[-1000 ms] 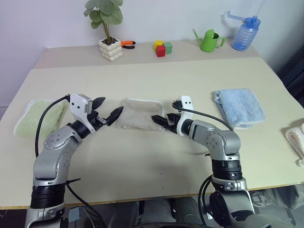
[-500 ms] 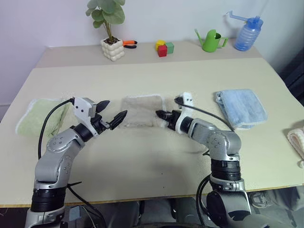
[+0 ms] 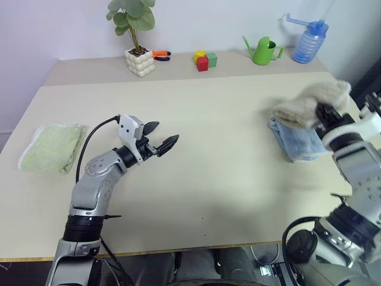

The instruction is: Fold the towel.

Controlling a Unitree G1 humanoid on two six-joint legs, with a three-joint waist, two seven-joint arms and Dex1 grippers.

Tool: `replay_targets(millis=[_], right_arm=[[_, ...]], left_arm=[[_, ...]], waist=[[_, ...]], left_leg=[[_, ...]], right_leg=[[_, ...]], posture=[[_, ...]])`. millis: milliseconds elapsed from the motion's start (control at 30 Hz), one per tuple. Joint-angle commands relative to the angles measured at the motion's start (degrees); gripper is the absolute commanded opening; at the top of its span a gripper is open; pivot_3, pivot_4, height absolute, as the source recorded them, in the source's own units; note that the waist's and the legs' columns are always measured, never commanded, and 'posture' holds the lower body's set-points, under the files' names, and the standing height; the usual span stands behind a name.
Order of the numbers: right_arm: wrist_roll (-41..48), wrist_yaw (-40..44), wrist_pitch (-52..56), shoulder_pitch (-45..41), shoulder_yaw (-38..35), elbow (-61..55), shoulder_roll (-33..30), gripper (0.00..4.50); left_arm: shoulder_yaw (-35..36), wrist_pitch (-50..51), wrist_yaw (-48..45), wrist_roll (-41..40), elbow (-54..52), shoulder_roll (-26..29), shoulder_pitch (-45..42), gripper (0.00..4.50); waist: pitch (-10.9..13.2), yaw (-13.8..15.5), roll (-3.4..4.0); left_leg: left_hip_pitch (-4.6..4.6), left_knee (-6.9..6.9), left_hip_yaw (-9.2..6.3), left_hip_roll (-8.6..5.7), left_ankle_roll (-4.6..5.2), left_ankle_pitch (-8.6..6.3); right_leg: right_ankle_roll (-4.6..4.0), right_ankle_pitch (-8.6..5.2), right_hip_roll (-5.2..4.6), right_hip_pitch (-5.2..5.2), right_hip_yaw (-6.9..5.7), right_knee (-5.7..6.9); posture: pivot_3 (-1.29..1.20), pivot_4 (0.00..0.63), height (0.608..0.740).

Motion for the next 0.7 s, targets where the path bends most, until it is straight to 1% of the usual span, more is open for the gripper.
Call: replay_targets(millis=[33, 133, 167, 200, 233, 267, 300, 367, 400, 500, 600, 700], right_arm=[[4.1, -6.39, 2.7, 4.51, -3.01, -5.47, 2.49, 0.03], [7.25, -9.3, 3.37, 7.56, -3.73, -6.66, 3.24, 0.03], [8.36, -9.91, 2.85, 7.84, -4.11, -6.56, 2.97, 0.68], [9.2, -10.34, 2.35, 8.19, -4.11, -6.66, 2.54, 0.9], [9.56, -10.4, 1.94, 8.61, -3.79, -6.96, 1.59, 1.43], [9.86, -10.37, 1.62, 8.95, -3.46, -6.92, 0.62, 1.81], [10.24, -10.49, 1.31, 9.24, -3.17, -6.81, -0.08, 2.35], [7.64, -9.38, -0.29, 10.75, -1.16, -8.24, -3.78, 3.49], [6.27, -8.49, -1.4, 11.57, -0.17, -8.99, -5.71, 3.87], [1.71, -5.49, -6.15, 13.46, 2.39, -9.03, -11.14, 3.87], [-5.75, -1.58, -12.87, 14.81, 6.07, -8.34, -17.56, 3.87], [-11.54, 5.59, -19.43, 15.09, 12.49, -7.03, -23.5, 3.87]], left_arm=[[-0.93, -1.99, -1.97, 0.4, 1.18, -0.42, -1.63, 4.5], [-1.96, -2.7, -3.01, 1.04, 2.68, -0.76, -2.22, 4.5], [-2.25, -2.96, -3.25, 1.32, 3.03, -0.82, -2.32, 4.5], [-2.38, -3.21, -3.51, 1.52, 3.31, -0.82, -2.35, 4.5], [-2.39, -3.42, -3.73, 1.62, 3.6, -0.83, -2.39, 4.5], [-2.44, -3.53, -3.75, 1.75, 3.78, -0.97, -2.48, 4.5], [-2.48, -3.61, -3.75, 1.82, 3.91, -1.07, -2.54, 4.5], [-2.28, -3.98, -4.28, 1.76, 4.51, -0.85, -2.41, 4.5], [-2.2, -4.27, -4.52, 1.79, 4.96, -0.73, -2.38, 4.5], [-2.27, -5.77, -4.12, 2.69, 6.65, -1.08, -3.02, 4.5], [-0.81, -8.92, -1.37, 4.82, 9.93, -1.25, -4.42, 4.5], [1.4, -12.55, 3.52, 7.75, 13.81, -0.69, -5.85, 4.5]], waist=[[-0.02, 0.11, 0.05], [0.0, 0.1, 0.09], [0.01, 0.08, 0.11], [0.01, 0.11, 0.11], [0.01, 0.12, 0.11], [0.02, 0.13, 0.12], [0.02, 0.13, 0.12], [0.02, 0.15, 0.12], [0.02, 0.21, 0.12], [0.02, 0.23, 0.12], [0.02, 0.26, 0.11], [0.02, 0.04, 0.1]], left_leg=[[0.0, 0.0, 0.02, 0.0, 0.01, 0.0], [0.0, 0.02, 0.02, -0.01, 0.04, -0.02], [0.0, 0.04, 0.06, -0.02, 0.06, -0.03], [0.0, 0.05, 0.07, -0.03, 0.07, -0.03], [0.02, 0.04, 0.07, -0.02, 0.07, -0.03], [0.02, 0.04, 0.06, -0.01, 0.07, -0.03], [0.02, 0.04, 0.06, -0.01, 0.07, -0.03], [0.01, 0.04, 0.06, -0.02, 0.08, -0.04], [0.01, 0.04, 0.07, -0.02, 0.09, -0.04], [0.01, 0.06, 0.08, -0.03, 0.1, -0.05], [0.04, 0.07, 0.07, -0.02, 0.1, -0.04], [0.07, 0.07, 0.08, 0.0, 0.1, -0.04]], right_leg=[[0.0, 0.0, 0.0, 0.0, 0.01, 0.01], [0.01, 0.0, -0.01, 0.01, 0.01, 0.01], [0.02, 0.01, -0.02, 0.01, 0.04, 0.02], [0.02, 0.01, -0.02, 0.01, 0.04, 0.02], [0.02, 0.01, -0.01, 0.02, 0.04, 0.02], [0.02, 0.0, 0.0, 0.02, 0.03, 0.02], [0.02, 0.0, 0.0, 0.02, 0.03, 0.02], [0.03, 0.0, 0.0, 0.03, 0.03, 0.01], [0.03, -0.01, 0.0, 0.04, 0.03, 0.0], [0.04, -0.01, -0.01, 0.06, 0.03, -0.01], [0.05, -0.02, 0.01, 0.1, 0.01, -0.01], [0.06, -0.02, 0.02, 0.12, 0.01, -0.01]], posture=[[0.0, 0.15, 0.732], [0.0, 0.15, 0.732], [0.0, 0.15, 0.732], [0.0, 0.15, 0.732], [0.0, 0.15, 0.732], [0.0, 0.15, 0.732], [0.0, 0.15, 0.732], [0.0, 0.15, 0.732], [0.0, 0.15, 0.732], [0.0, 0.15, 0.732], [0.0, 0.15, 0.732], [0.0, 0.15, 0.732]])
